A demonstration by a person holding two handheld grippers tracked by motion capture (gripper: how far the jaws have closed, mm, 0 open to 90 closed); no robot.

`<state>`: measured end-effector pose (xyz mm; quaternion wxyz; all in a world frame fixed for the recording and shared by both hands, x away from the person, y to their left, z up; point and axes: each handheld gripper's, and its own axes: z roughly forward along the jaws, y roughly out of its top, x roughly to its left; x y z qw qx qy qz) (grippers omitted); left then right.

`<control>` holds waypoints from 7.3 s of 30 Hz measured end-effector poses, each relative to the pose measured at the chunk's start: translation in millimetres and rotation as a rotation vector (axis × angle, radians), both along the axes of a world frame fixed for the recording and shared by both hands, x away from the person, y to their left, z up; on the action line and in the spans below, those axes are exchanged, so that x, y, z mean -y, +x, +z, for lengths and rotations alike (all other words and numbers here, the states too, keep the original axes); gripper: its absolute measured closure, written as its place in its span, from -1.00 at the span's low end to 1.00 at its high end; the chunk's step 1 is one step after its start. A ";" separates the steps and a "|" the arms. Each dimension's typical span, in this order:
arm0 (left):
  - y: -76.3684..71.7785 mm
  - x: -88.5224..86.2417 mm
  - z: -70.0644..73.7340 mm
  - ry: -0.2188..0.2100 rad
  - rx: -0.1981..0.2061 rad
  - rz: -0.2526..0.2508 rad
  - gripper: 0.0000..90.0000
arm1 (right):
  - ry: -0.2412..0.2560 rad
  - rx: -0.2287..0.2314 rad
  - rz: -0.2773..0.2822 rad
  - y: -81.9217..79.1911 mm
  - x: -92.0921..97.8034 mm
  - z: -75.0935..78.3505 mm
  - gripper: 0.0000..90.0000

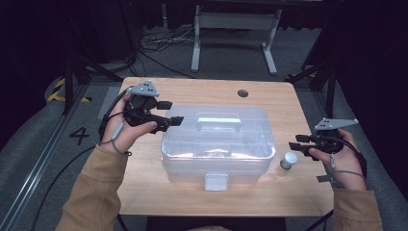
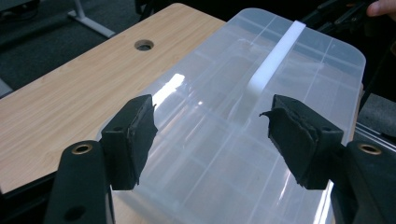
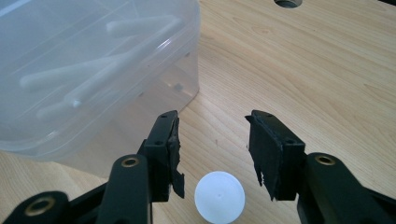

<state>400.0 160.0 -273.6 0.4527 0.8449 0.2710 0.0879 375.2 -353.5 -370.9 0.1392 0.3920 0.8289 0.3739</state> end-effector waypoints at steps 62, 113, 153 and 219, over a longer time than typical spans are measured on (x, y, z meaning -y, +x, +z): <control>27.5 90.3 -17.1 0.304 0.022 -0.133 0.64 | 0.096 -0.049 0.082 -22.4 -3.2 9.2 0.85; 2.7 42.9 42.8 0.040 0.059 -0.083 -0.01 | 0.167 0.024 0.279 -16.2 -53.2 8.5 1.00; -53.7 23.9 -14.7 -0.137 0.052 -0.125 0.24 | 0.370 0.193 0.053 -9.0 -53.1 22.7 1.00; -7.1 -32.0 -52.2 -0.122 0.017 0.122 0.99 | 0.151 0.383 -0.107 -9.6 -92.2 35.3 0.19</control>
